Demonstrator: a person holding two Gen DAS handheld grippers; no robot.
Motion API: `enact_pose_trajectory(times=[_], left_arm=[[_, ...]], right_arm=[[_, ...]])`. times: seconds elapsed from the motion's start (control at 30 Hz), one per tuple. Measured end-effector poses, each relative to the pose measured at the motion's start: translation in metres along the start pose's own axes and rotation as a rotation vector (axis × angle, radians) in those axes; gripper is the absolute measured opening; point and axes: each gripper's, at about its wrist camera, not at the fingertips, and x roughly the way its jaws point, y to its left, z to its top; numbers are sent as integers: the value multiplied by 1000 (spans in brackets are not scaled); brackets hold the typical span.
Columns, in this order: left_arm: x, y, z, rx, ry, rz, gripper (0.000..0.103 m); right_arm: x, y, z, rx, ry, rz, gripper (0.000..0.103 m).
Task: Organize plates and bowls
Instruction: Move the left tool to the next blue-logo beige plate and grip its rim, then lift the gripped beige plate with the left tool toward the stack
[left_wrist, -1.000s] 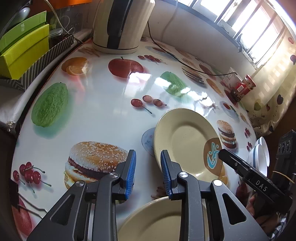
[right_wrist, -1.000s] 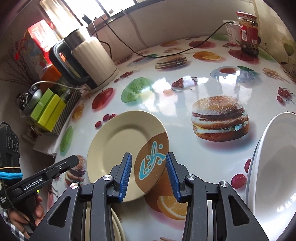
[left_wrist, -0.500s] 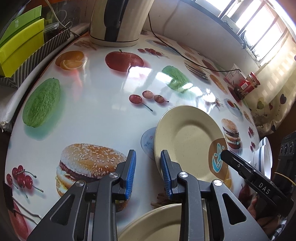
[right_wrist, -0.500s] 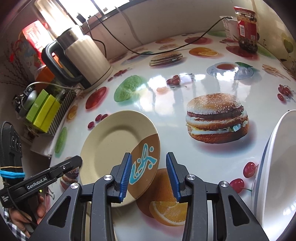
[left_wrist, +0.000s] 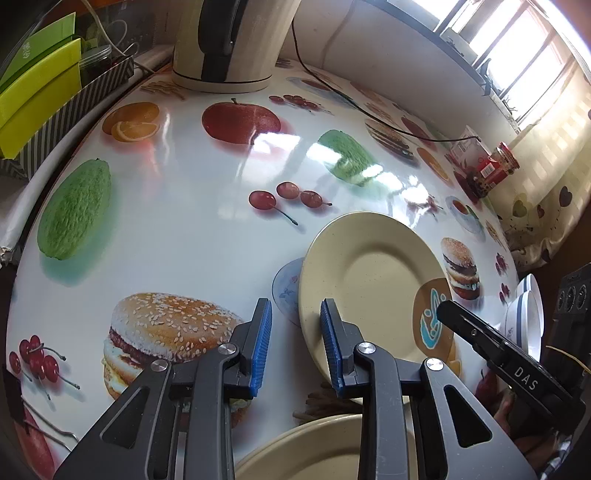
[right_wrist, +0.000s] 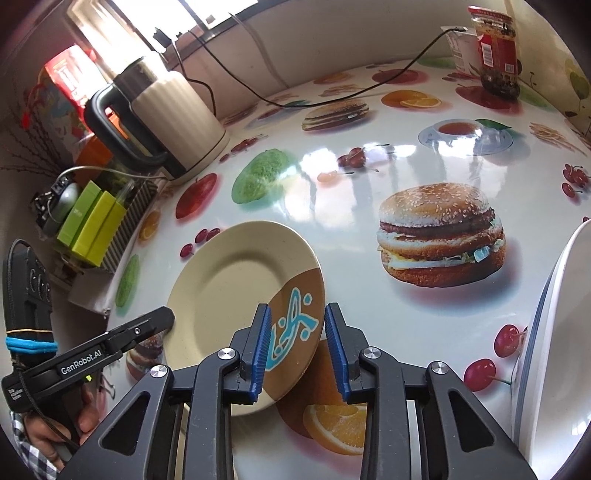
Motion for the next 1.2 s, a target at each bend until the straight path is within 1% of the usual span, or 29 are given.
enact_pose_trajectory(times=[0.1,0.17,0.27,0.43,0.57,0.87,1.2], left_arm=[[1,-3,0,1,-1,-3,28],[2,-5,0,10,-2,-3,20],[1,-8,0,23,-10,6,14],[1,-9,0,25,-11,15,14],[1,-10,0,27,-13,18,14],[2,-9,0,24,-15,17,14],[1,-9,-1,23,-19,21,14]], right_arm=[[-1,-1,0,3,0,0,24],[0,-1,0,4,0,0,23],[-1,-1,0,4,-1,-1,21],[-2,-3,0,15,-1,6,19],[-1,-6,0,31,-2,9,16],[3,-10,0,79,16,46,16],[3,-9,-1,80,13,51,15]])
